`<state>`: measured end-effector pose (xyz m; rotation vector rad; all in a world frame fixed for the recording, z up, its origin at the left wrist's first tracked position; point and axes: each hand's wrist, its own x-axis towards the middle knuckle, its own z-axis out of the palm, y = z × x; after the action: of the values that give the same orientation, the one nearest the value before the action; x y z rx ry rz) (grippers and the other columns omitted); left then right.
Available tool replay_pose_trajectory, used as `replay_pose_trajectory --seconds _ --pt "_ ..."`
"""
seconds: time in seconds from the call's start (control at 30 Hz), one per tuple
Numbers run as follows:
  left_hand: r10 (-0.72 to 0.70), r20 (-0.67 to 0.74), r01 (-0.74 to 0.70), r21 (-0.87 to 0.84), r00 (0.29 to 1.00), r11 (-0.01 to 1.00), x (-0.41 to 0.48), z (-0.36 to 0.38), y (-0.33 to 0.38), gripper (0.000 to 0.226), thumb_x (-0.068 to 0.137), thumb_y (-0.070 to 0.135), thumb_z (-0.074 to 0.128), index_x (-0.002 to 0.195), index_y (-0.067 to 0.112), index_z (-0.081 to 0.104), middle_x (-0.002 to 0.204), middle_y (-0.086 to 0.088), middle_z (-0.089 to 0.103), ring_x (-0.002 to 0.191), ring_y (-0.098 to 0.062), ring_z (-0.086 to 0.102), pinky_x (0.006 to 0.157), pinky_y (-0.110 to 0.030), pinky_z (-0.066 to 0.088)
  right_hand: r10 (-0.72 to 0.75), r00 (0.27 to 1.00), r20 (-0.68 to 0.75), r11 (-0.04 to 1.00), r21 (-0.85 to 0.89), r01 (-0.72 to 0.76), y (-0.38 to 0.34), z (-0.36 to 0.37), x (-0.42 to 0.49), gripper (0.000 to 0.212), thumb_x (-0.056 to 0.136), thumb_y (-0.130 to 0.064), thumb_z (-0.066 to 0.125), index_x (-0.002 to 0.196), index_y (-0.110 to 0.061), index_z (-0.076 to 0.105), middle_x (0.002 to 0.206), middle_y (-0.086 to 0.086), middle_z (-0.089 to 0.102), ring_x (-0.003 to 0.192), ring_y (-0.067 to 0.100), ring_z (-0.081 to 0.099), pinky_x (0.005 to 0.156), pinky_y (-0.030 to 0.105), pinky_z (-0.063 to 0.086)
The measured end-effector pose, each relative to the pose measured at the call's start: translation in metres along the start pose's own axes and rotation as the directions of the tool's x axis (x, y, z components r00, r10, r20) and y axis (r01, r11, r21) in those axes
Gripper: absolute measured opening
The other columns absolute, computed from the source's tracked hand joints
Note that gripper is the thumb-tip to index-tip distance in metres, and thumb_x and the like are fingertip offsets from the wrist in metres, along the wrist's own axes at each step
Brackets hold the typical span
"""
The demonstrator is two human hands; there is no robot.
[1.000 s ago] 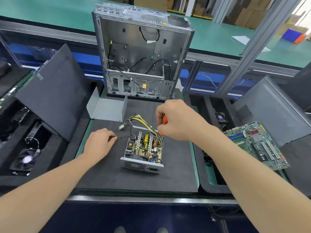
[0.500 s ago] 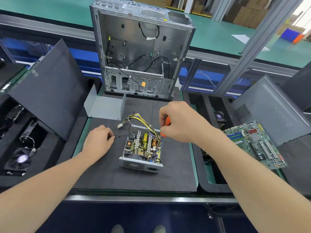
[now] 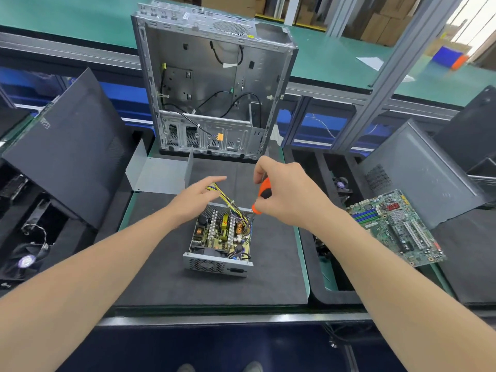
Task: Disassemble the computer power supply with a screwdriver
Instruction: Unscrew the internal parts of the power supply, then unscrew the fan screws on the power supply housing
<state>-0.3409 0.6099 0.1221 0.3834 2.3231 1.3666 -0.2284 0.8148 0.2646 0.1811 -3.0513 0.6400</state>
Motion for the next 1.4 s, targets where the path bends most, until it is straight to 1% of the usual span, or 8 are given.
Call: replay_pose_trajectory --seconds 0.13,0.4,0.63,0.83,0.93,1.07,1.27,1.4 --pt "-0.037 0.058 0.049 -0.221 0.998 0.974 0.005 0.003 0.005 0.03 0.107 0.024 0.058 0.131 0.037 0.071 0.144 0.015 0.057 0.132 -0.007 0.052 0.113 -0.034 0.033 -0.017 0.998 -0.056 0.999 0.051 0.02 0.004 0.008 -0.001 0.034 0.074 -0.012 0.072 0.101 -0.021 0.054 0.076 -0.006 0.061 0.069 0.013 0.052 0.053 0.03 0.04" --pt "0.074 0.051 -0.047 -0.398 0.996 0.916 -0.023 0.01 0.005 0.038 0.097 0.005 0.07 0.121 0.033 0.078 0.126 0.01 0.073 0.115 0.004 0.063 0.098 -0.018 0.041 -0.072 0.993 0.096 0.994 -0.07 0.079 0.018 0.047 0.01 0.02 0.083 -0.027 0.071 0.097 -0.017 0.062 0.092 0.003 0.063 0.091 0.025 0.053 0.083 0.042 0.049" --pt "0.23 0.162 -0.221 -0.072 0.96 0.973 -0.058 0.0 -0.028 0.049 0.096 0.037 0.074 0.14 0.053 0.059 0.15 0.026 0.052 0.137 0.013 0.042 0.116 -0.024 0.031 -0.085 0.948 0.306 0.993 -0.047 0.105 0.023 0.082 -0.001 0.014 0.081 -0.012 0.062 0.095 -0.016 0.062 0.09 0.005 0.055 0.085 0.027 0.053 0.075 0.042 0.051" --pt "0.359 0.339 -0.455 0.269 0.87 0.849 -0.079 -0.006 -0.048 0.089 0.082 0.057 0.082 0.158 0.042 0.038 0.16 0.031 0.019 0.151 0.005 0.019 0.123 -0.025 0.018 -0.023 0.872 0.488 0.975 -0.183 0.128 0.018 0.098 -0.016 0.046 0.076 -0.062 0.077 0.09 -0.021 0.061 0.076 -0.006 0.055 0.083 0.024 0.057 0.063 0.037 0.052" --pt "0.396 0.336 -0.496 0.304 0.855 0.814 -0.079 -0.008 -0.05 0.085 0.087 0.044 0.083 0.158 0.039 0.038 0.16 0.028 0.021 0.14 0.01 0.032 0.118 -0.024 0.03 -0.039 0.881 0.472 0.956 -0.239 0.17 0.014 0.109 -0.019 0.03 0.082 -0.045 0.075 0.087 -0.019 0.061 0.072 -0.007 0.051 0.086 0.029 0.058 0.059 0.032 0.043" --pt "0.326 0.345 -0.431 0.293 0.88 0.853 -0.075 -0.01 -0.049 0.082 0.087 0.033 0.085 0.152 0.052 0.04 0.155 0.023 0.03 0.097 -0.006 0.058 0.095 -0.026 0.052 -0.055 0.895 0.443 0.926 -0.313 0.212 0.007 0.116 -0.021 0.014 0.085 -0.03 0.067 0.079 -0.018 0.062 0.078 0.001 0.057 0.079 0.033 0.057 0.064 0.033 0.045" --pt "0.374 0.351 -0.466 0.23 0.858 0.854 -0.065 -0.021 -0.034 0.066 0.093 0.027 0.079 0.152 0.037 0.051 0.153 0.022 0.037 0.105 0.003 0.054 0.096 -0.021 0.048 0.026 0.927 0.374 0.938 -0.331 0.107 0.003 0.098 -0.01 0.015 0.08 -0.033 0.068 0.078 -0.019 0.062 0.073 -0.002 0.054 0.079 0.034 0.06 0.061 0.033 0.04" --pt "0.331 0.284 -0.396 0.214 0.9 0.893 -0.053 -0.027 -0.008 0.049 0.099 0.029 0.072 0.145 0.038 0.058 0.127 0.03 0.046 0.097 0.016 0.052 0.088 -0.01 0.041 0.085 0.95 0.301 0.971 -0.238 -0.011 0.004 0.066 0.004 0.008 0.08 -0.035 0.071 0.084 -0.028 0.071 0.084 -0.005 0.069 0.087 0.027 0.065 0.066 0.031 0.047"
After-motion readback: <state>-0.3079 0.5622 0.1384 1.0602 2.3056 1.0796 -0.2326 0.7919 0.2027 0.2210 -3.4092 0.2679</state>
